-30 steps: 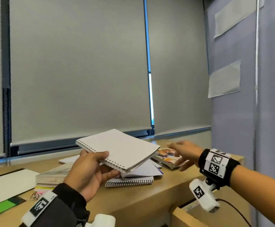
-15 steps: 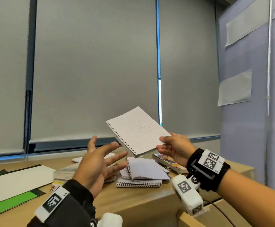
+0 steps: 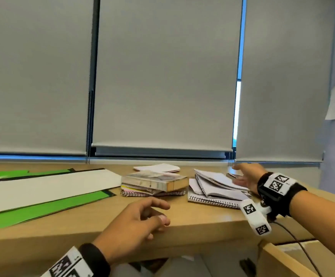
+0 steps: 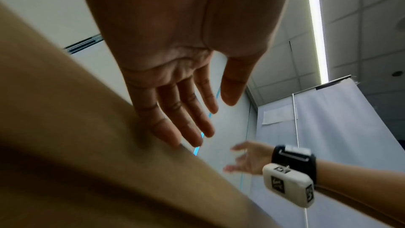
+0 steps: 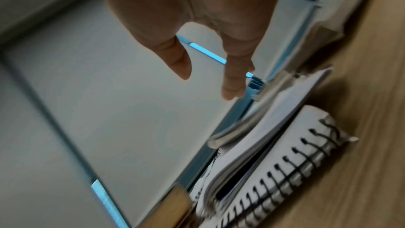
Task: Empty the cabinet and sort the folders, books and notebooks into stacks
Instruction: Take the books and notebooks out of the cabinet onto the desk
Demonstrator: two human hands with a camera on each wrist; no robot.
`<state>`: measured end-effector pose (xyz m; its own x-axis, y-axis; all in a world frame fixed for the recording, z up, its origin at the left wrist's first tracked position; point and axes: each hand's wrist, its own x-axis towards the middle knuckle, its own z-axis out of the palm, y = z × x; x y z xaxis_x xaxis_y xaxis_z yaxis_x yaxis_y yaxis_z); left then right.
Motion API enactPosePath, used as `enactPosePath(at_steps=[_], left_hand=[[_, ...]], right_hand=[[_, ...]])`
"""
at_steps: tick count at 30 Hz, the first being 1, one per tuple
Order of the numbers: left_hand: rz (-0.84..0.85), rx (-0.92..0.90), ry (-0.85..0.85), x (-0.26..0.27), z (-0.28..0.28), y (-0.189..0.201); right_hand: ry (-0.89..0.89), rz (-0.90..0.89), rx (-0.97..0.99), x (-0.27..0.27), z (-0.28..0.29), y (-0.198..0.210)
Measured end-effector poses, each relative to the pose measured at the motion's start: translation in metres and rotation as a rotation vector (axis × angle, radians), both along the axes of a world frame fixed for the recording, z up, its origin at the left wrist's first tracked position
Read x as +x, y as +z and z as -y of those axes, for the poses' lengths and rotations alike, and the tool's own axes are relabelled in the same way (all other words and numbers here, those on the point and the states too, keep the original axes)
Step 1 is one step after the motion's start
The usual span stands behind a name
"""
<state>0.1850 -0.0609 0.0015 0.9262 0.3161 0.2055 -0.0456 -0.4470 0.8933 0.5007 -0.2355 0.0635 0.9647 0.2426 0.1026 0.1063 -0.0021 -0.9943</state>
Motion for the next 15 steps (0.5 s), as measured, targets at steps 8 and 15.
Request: enactPosePath(at_steps=[8, 15], left_hand=[[-0.334, 0.031, -0.046, -0.029, -0.027, -0.100], [-0.556, 0.146, 0.227, -0.054, -0.078, -0.213]], right_hand=[[0.748, 0.473, -0.579, -0.195, -0.015, -0.008], [1.118, 0.817, -1.398, -0.243, -0.090, -0.149]])
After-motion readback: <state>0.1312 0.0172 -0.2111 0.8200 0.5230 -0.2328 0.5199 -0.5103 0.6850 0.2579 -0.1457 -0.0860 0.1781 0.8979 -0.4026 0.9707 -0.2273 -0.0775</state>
